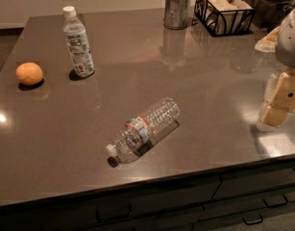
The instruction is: Pick water bottle
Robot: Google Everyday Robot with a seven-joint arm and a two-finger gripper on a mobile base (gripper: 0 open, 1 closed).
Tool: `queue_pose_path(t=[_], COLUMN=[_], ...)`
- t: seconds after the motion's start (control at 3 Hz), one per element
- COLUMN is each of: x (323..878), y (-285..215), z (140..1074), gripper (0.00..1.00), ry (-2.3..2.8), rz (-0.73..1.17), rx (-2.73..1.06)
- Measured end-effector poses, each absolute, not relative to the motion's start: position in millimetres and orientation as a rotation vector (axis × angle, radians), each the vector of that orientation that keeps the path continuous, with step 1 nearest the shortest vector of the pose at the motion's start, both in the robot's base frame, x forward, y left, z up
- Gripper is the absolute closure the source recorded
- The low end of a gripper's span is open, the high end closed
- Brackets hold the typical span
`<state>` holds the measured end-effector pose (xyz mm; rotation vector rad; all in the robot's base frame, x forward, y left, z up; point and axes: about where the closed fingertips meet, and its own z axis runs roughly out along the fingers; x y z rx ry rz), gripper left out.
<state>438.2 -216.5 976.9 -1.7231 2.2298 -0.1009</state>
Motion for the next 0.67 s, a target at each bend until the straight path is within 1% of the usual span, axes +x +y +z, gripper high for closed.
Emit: queue_pose_path(t=[0.33, 0.67], x=[438.2, 447.1], y=[-216.4, -191.4], z=[977.0, 972.5], gripper=[0.0, 0.0], ry=[2.23, 2.142], rz=[-0.101, -0.074], rx=[-1.723, -1.838])
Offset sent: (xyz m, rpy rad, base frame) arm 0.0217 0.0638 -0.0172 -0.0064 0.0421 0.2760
